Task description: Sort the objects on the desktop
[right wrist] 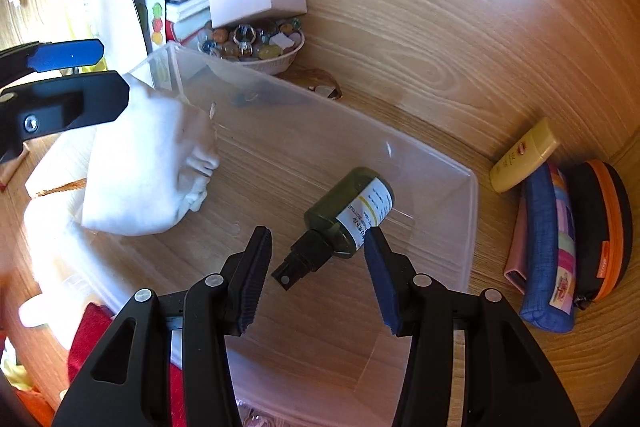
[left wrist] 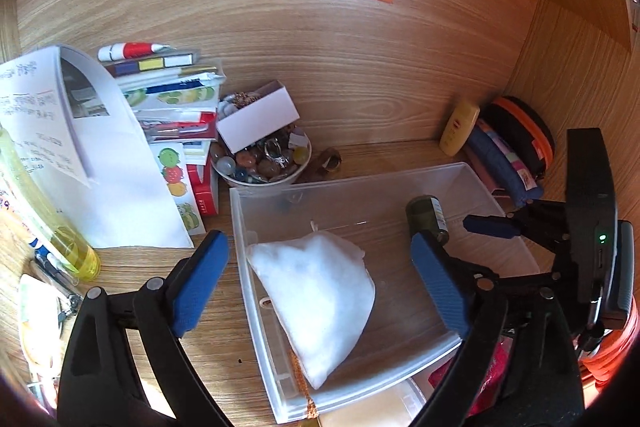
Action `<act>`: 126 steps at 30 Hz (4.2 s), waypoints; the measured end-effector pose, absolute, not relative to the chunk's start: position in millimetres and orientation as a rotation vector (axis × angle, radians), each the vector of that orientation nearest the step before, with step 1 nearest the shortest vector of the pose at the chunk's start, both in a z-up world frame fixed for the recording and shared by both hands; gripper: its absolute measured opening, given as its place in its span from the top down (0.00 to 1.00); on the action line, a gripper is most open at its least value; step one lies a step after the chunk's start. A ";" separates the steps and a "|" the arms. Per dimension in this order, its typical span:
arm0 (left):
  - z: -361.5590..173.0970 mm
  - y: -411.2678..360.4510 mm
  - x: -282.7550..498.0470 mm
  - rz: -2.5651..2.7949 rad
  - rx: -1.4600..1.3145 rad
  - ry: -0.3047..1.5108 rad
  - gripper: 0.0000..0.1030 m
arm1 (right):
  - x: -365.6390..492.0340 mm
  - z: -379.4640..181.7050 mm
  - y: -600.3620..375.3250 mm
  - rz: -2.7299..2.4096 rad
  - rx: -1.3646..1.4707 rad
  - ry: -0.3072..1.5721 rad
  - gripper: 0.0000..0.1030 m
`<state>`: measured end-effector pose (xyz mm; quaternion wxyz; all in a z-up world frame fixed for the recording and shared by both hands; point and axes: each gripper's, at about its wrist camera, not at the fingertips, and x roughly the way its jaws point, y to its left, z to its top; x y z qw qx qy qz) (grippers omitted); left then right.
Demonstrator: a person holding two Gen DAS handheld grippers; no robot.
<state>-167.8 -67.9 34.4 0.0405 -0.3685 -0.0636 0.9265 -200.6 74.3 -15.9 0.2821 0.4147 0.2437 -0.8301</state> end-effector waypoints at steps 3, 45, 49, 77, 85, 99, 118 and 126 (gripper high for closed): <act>37.0 -68.9 -161.6 2.849 -1.133 -0.181 0.09 | -196.2 -7.3 83.3 -2.239 1.097 0.612 0.46; -34.3 -69.1 -1.8 2.854 -1.419 0.081 0.06 | -80.2 -11.5 101.8 -2.203 1.024 0.458 0.19; -44.1 -68.2 5.9 2.825 -1.436 0.094 0.06 | -86.8 -17.6 95.7 -2.167 1.071 0.435 0.19; -60.7 -57.9 1.8 2.811 -1.358 0.152 0.57 | -72.6 -19.5 71.7 -2.108 0.999 0.511 0.48; -62.8 -66.2 1.6 2.845 -1.352 0.084 0.76 | -59.4 -11.7 76.5 -2.137 0.937 0.535 0.74; -39.2 -79.7 8.3 2.952 -1.239 -0.017 0.76 | -57.4 -4.6 91.6 -2.168 0.908 0.468 0.94; 19.7 -62.5 -23.0 3.004 -1.011 -0.018 0.76 | -75.3 33.2 127.7 -2.271 0.812 0.345 0.94; 35.9 -52.3 -55.6 2.979 -0.962 -0.031 0.76 | -99.5 48.3 134.6 -2.309 0.776 0.303 0.94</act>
